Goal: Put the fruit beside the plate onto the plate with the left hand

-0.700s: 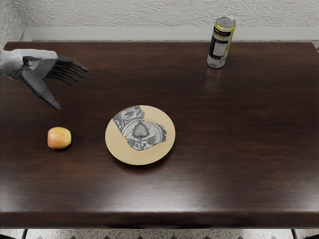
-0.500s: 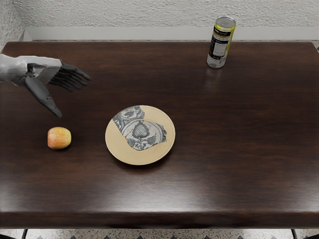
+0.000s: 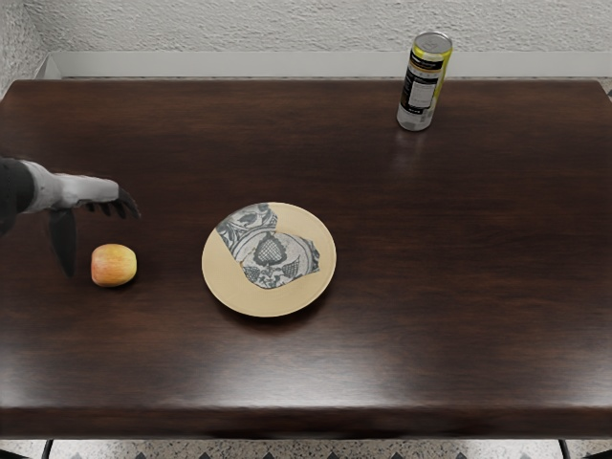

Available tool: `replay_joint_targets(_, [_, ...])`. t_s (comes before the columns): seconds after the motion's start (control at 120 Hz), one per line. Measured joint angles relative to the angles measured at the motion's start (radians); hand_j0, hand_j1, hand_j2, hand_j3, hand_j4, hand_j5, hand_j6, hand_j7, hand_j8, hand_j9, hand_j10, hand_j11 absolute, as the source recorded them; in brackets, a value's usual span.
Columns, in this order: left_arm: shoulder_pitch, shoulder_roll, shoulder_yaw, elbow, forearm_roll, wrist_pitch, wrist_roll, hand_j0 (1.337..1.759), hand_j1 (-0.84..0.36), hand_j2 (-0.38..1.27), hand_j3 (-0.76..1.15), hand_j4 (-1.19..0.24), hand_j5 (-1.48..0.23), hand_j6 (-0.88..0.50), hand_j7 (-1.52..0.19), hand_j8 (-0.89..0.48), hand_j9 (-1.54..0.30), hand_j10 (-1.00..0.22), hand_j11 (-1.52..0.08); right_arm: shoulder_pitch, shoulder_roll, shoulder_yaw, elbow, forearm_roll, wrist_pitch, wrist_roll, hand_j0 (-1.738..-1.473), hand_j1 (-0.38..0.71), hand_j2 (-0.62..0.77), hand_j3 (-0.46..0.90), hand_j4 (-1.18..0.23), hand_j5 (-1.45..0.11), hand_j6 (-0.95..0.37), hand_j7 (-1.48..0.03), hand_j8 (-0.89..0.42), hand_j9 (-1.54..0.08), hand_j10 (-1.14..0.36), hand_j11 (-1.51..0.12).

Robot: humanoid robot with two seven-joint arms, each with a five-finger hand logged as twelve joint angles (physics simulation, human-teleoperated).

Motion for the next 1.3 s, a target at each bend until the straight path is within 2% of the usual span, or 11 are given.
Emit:
replay_joint_targets(0.058, [0.085, -0.062, 0.001, -0.009, 0.133, 0.079, 0.001, 1.658, 0.04, 0.05, 0.0, -0.26, -0.34, -0.26, -0.34, -0.26, -0.34, -0.26, -0.33, 0.0, 0.0, 0.0, 0.0, 0.0, 0.0, 0.0, -1.658, -0.31, -0.01, 0.0, -0.03, -0.04, -0.03, -0.04, -0.03, -0.04, -0.03, -0.04])
replay_joint_targets(0.15, [0.108, -0.071, 0.001, -0.016, 0.241, 0.169, 0.002, 1.658, 0.04, 0.05, 0.0, -0.26, -0.33, -0.26, -0.33, -0.26, -0.33, -0.26, -0.33, 0.0, 0.0, 0.0, 0.0, 0.0, 0.0, 0.0, -1.658, -0.31, -0.01, 0.0, -0.03, -0.04, -0.03, -0.04, -0.03, -0.04, -0.03, -0.04])
replay_joint_targets(0.425, [0.196, -0.114, 0.001, -0.026, 0.305, 0.222, 0.003, 1.658, 0.05, 0.05, 0.0, -0.26, -0.33, -0.26, -0.33, -0.26, -0.33, -0.26, -0.33, 0.007, 0.0, 0.001, -0.001, 0.0, 0.0, 0.0, -1.658, -0.31, -0.01, 0.0, -0.03, -0.04, -0.03, -0.04, -0.03, -0.04, -0.03, -0.04])
replay_joint_targets(0.917, [0.254, -0.108, 0.008, -0.024, 0.364, 0.234, 0.003, 1.658, 0.02, 0.06, 0.0, -0.28, -0.36, -0.28, -0.36, -0.28, -0.36, -0.28, -0.36, 0.012, 0.0, 0.0, -0.001, 0.0, 0.0, 0.0, -1.658, -0.31, -0.01, 0.0, -0.03, -0.04, -0.03, -0.04, -0.03, -0.04, -0.03, -0.04])
replay_joint_targets(1.3, [0.268, -0.107, 0.008, -0.012, 0.377, 0.238, 0.003, 1.658, -0.13, 0.08, 0.0, -0.4, -0.52, -0.41, -0.52, -0.41, -0.52, -0.4, -0.52, 0.011, 0.0, -0.002, -0.001, -0.001, -0.001, 0.0, -1.658, -0.31, -0.01, 0.0, -0.03, -0.04, -0.03, -0.04, -0.03, -0.04, -0.03, -0.04])
